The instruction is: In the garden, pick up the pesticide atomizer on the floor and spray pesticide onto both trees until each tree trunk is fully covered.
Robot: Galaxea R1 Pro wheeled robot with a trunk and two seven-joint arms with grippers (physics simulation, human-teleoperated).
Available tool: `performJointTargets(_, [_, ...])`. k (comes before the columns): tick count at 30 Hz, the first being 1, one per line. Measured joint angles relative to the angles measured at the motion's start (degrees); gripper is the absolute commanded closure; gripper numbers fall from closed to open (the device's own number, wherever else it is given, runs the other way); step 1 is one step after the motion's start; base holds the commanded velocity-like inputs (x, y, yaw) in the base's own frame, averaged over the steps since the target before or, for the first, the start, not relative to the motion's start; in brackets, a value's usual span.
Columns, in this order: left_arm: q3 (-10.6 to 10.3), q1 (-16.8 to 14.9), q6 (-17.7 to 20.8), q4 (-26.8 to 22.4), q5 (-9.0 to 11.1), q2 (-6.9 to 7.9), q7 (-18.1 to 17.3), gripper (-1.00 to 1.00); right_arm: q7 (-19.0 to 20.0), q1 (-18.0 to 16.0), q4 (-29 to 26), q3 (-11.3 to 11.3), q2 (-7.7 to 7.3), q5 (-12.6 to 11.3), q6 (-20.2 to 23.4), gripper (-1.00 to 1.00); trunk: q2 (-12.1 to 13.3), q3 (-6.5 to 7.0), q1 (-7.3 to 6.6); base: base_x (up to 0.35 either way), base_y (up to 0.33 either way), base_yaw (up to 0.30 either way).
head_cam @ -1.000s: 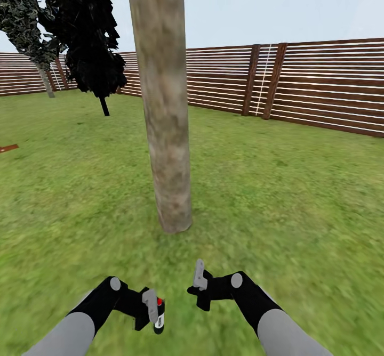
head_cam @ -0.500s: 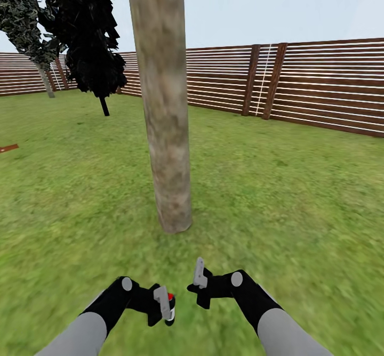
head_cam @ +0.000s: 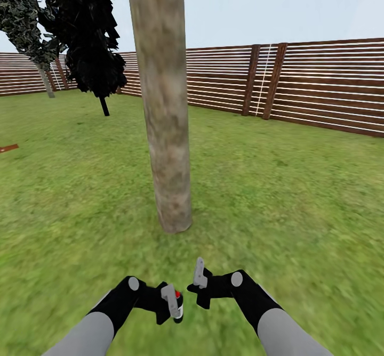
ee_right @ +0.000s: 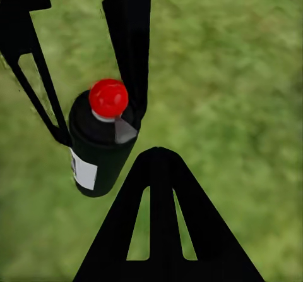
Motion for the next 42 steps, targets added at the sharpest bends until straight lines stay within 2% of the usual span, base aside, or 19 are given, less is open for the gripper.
performJointTargets(3, [0.0, 0.0, -0.1, 0.1, 0.1, -0.07, 1.8, 1.00, 0.0, 0.0, 0.0, 0.0, 0.00, 0.0, 0.0, 1.00, 0.0, 0.00, 0.00, 0.000, 0.000, 0.000])
performJointTargets(14, [0.1, 0.0, -0.1, 0.1, 0.1, -1.36, 2.2, 1.00, 0.0, 0.0, 0.0, 0.0, 0.00, 0.0, 0.0, 1.00, 0.0, 0.00, 0.00, 0.000, 0.000, 0.000])
performJointTargets(19, [0.1, 0.0, -0.1, 0.1, 2.0, -1.55, 2.2, 1.00, 0.0, 0.0, 0.0, 0.0, 0.00, 0.0, 0.0, 1.00, 0.0, 0.00, 0.00, 0.000, 0.000, 0.000])
performJointTargets(27, [0.1, 0.0, -0.1, 0.1, 2.2, -1.90, 2.2, 1.00, 0.0, 0.0, 0.0, 0.0, 0.00, 0.0, 0.0, 1.00, 0.0, 0.00, 0.00, 0.000, 0.000, 0.000])
performJointTargets(32, [0.1, 0.0, -0.1, 0.1, 3.1, -1.88, 2.2, 1.00, 0.0, 0.0, 0.0, 0.0, 0.00, 0.0, 0.0, 1.00, 0.0, 0.00, 0.00, 0.000, 0.000, 0.000])
performJointTargets(38, [0.3, 0.1, -0.1, 0.2, 2.9, -1.00, 2.2, 1.00, 0.0, 0.0, 0.0, 0.0, 0.00, 0.0, 0.0, 1.00, 0.0, 0.00, 0.00, 0.000, 0.000, 0.000])
performJointTargets(39, [0.3, 0.2, -0.2, 0.3, 2.6, -0.48, 2.2, 1.00, 0.0, 0.0, 0.0, 0.0, 0.00, 0.0, 0.0, 1.00, 0.0, 0.00, 0.00, 0.000, 0.000, 0.000])
performJointTargets(42, [0.1, 0.5, -0.1, 0.3, 2.1, 3.26, 2.2, 1.00, 0.0, 0.0, 0.0, 0.0, 0.00, 0.1, 0.0, 1.00, 0.0, 0.00, 0.00, 0.000, 0.000, 0.000])
